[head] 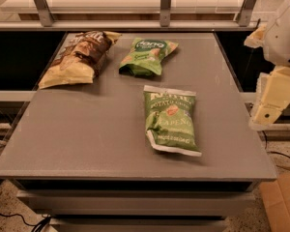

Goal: Pick green jalapeno chip bag

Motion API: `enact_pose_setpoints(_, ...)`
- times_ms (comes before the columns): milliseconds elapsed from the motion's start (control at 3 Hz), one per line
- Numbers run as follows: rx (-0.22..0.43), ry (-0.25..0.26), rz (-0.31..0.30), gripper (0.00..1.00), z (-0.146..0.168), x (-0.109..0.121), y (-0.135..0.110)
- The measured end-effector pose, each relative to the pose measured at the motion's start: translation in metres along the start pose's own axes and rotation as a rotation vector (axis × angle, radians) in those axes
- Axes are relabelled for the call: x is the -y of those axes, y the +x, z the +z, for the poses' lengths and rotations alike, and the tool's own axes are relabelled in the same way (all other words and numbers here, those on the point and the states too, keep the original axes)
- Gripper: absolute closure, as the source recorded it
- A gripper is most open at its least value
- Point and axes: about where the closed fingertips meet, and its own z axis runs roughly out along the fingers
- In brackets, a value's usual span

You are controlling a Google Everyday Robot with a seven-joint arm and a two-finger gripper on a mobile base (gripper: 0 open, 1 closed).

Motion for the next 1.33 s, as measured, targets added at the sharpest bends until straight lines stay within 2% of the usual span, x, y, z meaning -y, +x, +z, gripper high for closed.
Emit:
enact_pose_setpoints(667, -0.011, -0.116, -0.190, 0.00, 0.050, -0.021, -0.048)
enact_pose_setpoints(1000, -0.028, -0.168, -0.249, 0.00, 0.079, -0.030, -0.066)
enact_pose_setpoints(1333, -0.029, -0.182, -0.267, 0.00, 0.101, -0.034, -0.079)
